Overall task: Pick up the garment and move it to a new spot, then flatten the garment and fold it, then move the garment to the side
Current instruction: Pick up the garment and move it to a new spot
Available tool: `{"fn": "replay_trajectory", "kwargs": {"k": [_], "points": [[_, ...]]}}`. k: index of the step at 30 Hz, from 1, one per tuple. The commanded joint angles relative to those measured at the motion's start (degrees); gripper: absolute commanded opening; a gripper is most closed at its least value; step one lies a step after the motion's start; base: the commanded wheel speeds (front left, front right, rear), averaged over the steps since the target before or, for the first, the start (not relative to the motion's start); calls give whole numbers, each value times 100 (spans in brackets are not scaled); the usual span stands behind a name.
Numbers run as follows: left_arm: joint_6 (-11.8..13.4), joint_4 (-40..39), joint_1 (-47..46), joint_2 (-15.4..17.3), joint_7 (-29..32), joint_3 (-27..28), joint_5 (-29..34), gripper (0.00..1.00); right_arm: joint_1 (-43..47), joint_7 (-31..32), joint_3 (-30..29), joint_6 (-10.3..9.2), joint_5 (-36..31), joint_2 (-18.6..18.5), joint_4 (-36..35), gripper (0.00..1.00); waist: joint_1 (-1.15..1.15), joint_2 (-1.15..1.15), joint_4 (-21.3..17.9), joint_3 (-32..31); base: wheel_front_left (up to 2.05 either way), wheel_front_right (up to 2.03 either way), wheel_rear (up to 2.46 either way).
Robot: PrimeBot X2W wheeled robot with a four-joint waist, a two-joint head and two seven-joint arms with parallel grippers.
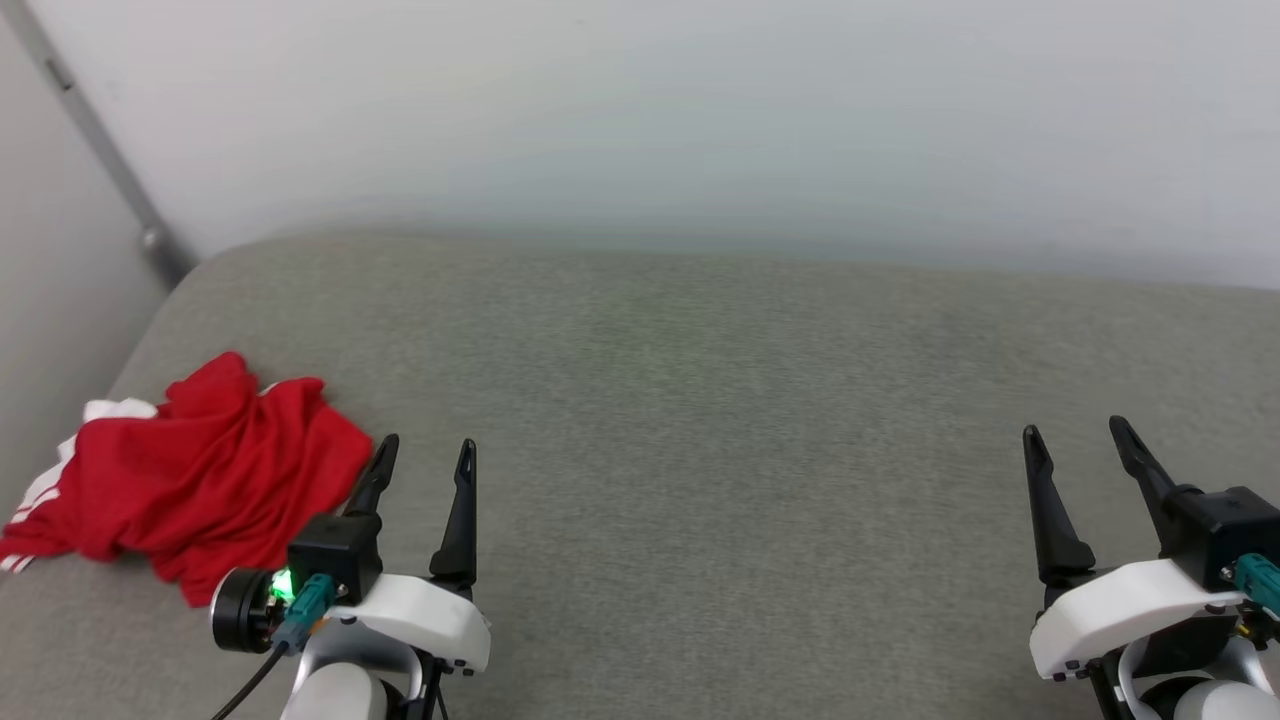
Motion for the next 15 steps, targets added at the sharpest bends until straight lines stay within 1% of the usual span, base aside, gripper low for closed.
{"fn": "replay_trajectory", "kwargs": {"k": [1,7,8,9,13,15], "points": [[-5,5,-70,2,-29,17,-21,100,21,-5,10,-2,-15,18,-20,100,0,0,243,24,0,0,0],[-6,-41,-158,-44,-29,177,-35,100,-51,28,106,-2,-25,17,-32,100,0,0,959,100,0,0,0],[-17,-38,-166,-46,-29,180,-25,100,-44,27,93,-2,-31,18,-36,100,0,0,1097,106,0,0,0],[7,-69,-141,-62,-29,244,-29,100,-58,33,138,-2,-16,18,-18,100,0,0,1329,111,0,0,0],[29,-123,-67,-57,-29,427,-77,100,-108,25,253,-2,-18,17,6,100,0,0,1714,123,0,0,0],[-17,-154,-58,-83,-23,526,-158,100,-121,21,284,-2,-14,16,14,100,0,0,1894,129,0,0,0]]}}
